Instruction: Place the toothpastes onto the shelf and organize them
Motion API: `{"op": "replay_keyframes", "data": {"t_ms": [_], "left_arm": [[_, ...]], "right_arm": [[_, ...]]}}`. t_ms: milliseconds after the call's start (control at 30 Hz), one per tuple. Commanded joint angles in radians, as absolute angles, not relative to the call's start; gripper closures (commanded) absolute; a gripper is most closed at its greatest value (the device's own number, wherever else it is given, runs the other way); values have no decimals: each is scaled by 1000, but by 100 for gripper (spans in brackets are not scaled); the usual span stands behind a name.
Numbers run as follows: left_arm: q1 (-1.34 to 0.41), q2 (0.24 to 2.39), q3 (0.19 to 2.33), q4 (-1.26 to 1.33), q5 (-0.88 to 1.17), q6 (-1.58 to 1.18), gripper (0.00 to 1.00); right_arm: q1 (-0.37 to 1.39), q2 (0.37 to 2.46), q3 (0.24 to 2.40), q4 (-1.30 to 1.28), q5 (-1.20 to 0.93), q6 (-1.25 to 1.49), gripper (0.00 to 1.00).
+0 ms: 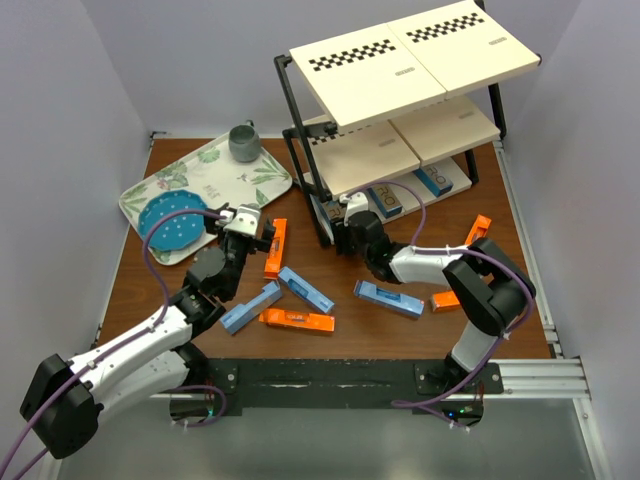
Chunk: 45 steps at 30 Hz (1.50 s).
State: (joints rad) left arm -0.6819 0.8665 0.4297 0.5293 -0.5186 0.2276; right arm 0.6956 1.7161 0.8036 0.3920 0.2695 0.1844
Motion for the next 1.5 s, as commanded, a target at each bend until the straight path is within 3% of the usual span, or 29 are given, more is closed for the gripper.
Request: {"op": "replay_keyframes", "data": {"t_ms": [0, 567, 733, 1067, 1467], "left_arm": [[-680, 867, 443, 560, -506, 229, 4], [-680, 861, 446, 557, -503, 226, 4], [-680, 856, 446, 555, -502, 227, 4], [-680, 838, 454, 543, -489, 218, 4], [-680, 812, 479, 492, -451, 175, 3]], "right_arm": [[700, 1730, 848, 468, 270, 202, 40], [699, 1559, 746, 423, 272, 267, 14], [701, 1435, 718, 315, 272, 267, 2], [699, 1189, 657, 117, 264, 285, 2], [698, 1009, 759, -202, 241, 330, 1]]}}
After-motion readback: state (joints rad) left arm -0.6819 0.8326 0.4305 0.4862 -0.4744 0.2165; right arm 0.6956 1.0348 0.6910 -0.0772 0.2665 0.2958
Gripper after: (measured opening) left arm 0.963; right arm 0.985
